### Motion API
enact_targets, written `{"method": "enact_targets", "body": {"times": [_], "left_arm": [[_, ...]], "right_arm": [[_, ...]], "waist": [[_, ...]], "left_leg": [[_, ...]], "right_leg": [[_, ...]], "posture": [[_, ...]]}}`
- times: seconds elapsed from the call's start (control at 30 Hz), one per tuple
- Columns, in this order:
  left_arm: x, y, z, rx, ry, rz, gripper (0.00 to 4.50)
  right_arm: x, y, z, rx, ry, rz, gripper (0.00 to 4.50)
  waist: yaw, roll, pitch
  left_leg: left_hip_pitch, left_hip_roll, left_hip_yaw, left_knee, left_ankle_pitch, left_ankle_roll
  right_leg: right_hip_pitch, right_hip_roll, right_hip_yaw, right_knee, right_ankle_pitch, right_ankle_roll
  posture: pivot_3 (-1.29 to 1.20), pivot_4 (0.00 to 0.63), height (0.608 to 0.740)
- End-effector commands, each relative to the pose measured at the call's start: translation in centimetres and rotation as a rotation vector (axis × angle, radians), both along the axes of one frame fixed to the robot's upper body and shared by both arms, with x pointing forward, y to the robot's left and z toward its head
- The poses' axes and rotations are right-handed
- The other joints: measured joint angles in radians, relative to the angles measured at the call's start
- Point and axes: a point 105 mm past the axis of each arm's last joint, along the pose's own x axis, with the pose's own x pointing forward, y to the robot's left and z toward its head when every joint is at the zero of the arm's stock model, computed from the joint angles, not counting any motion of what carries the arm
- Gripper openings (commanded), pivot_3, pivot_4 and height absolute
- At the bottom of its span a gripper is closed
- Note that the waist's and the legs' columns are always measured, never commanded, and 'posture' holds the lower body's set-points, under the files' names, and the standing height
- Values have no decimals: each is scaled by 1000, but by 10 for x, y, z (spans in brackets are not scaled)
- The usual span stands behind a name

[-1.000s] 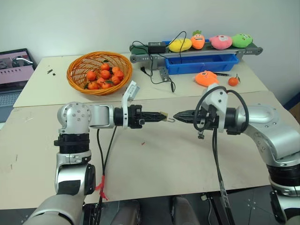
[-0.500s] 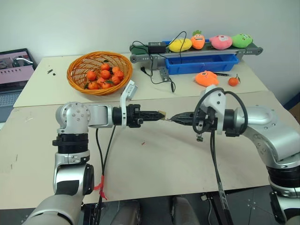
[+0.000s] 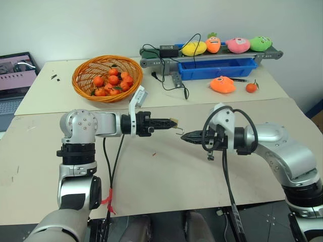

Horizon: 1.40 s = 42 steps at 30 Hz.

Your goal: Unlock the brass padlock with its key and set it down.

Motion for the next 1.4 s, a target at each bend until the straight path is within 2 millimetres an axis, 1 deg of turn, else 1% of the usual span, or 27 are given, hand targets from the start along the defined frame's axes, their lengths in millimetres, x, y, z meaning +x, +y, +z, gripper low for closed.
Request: {"method": "enact_targets", "body": {"times": [0.03,0.17,0.27,0.33,0.4,0.47,0.53,0.6,0.7,0.83,0.9,1.17,1.4], "left_arm": [[0,0,11,-16,-46,-11,17],[0,4,8,-9,-36,0,17],[1,8,-6,15,3,22,17],[2,9,-13,20,31,36,17],[6,8,-21,23,53,62,17],[15,6,-26,16,84,119,17],[20,2,-30,14,112,151,17],[21,-1,-38,33,129,166,17],[15,-9,-53,70,158,166,17],[7,-15,-67,86,205,158,17],[6,-17,-70,83,220,155,17],[8,-23,-86,101,245,163,17],[8,-21,-102,128,271,170,17]], "right_arm": [[-3,0,15,-7,-71,20,77],[-1,-10,18,-55,-73,6,77],[5,-21,22,-85,-91,-29,77],[7,-24,25,-88,-101,-44,77],[9,-26,26,-88,-109,-53,77],[9,-27,26,-87,-114,-59,77],[10,-28,25,-87,-116,-65,77],[10,-30,24,-87,-119,-72,77],[10,-34,22,-91,-122,-80,77],[9,-35,22,-82,-125,-81,77],[9,-34,23,-77,-124,-78,77],[8,-29,28,-73,-131,-68,77],[8,-27,31,-74,-136,-68,77]], "waist": [[0,0,0],[1,0,0],[0,0,0],[-1,0,0],[1,0,0],[4,0,0],[8,0,0],[10,0,0],[11,0,0],[10,0,0],[11,0,0],[13,0,0],[13,0,0]], "left_leg": [[0,0,0,0,0,0],[0,0,0,0,0,0],[0,0,0,0,0,0],[0,0,0,0,0,0],[0,0,0,0,0,0],[0,0,0,0,0,0],[0,0,0,0,0,0],[0,0,0,0,0,0],[0,0,0,0,0,0],[0,0,1,0,0,0],[0,0,1,0,0,0],[0,0,1,0,0,0],[0,0,1,0,0,0]], "right_leg": [[0,0,0,0,0,0],[0,0,0,0,0,0],[0,0,0,0,0,0],[0,0,0,0,0,0],[0,0,0,0,0,0],[0,0,0,0,0,0],[0,0,0,0,0,0],[0,0,0,-1,0,0],[0,0,0,-1,0,0],[0,0,0,0,0,0],[0,0,0,0,0,0],[1,0,0,0,0,0],[1,0,0,0,0,0]], "posture": [[0,150,740],[0,150,740],[0,150,740],[0,150,740],[0,150,740],[0,150,740],[0,150,740],[0,150,740],[0,150,740],[0,150,740],[0,150,740],[0,150,740],[0,150,740]]}}
